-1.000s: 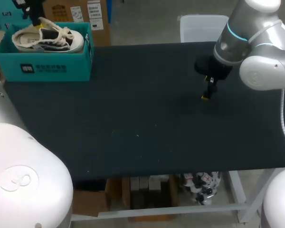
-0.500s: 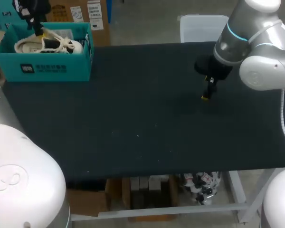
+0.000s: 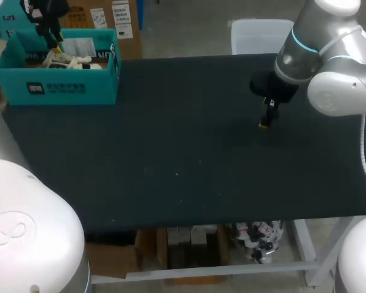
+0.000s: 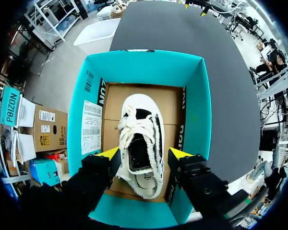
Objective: Open the shoe tongue, take the insole out of the shoe, put the insole back into the shoe, and pack the shoe into the shoebox
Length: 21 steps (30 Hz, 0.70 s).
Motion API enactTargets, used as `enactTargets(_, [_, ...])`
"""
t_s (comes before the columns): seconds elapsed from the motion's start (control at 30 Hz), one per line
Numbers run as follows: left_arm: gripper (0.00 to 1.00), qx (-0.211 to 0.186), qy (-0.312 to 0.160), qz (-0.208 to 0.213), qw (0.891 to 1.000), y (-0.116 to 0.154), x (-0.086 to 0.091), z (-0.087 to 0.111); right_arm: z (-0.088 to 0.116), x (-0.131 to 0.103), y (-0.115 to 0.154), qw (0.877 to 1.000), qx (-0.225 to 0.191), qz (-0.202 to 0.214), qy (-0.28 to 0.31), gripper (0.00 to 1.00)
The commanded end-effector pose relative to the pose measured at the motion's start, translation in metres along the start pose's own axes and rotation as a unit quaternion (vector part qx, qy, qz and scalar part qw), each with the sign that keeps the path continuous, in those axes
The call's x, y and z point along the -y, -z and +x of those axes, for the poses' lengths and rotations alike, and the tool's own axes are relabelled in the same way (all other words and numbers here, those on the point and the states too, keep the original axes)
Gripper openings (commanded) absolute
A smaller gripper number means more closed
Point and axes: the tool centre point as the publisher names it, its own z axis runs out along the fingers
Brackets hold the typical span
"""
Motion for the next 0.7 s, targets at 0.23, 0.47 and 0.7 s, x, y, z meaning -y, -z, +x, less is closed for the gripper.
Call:
enactTargets(0.23, [1.00, 0.031, -0.006, -0.009, 0.999, 0.037, 0.024, 0.041, -0.001, 0.000, 0.000, 1.000, -0.001, 0.001, 0.000, 1.00])
enactTargets(0.47, [1.00, 0.024, 0.007, -0.002, 1.000, 0.047, 0.055, 0.077, -0.001, 0.000, 0.000, 1.000, -0.001, 0.001, 0.000, 1.00])
enactTargets(0.7, [1.00, 0.020, 0.005, -0.012, 1.000, 0.050, 0.079, 0.112, -0.001, 0.000, 0.000, 1.000, -0.001, 0.001, 0.000, 1.00])
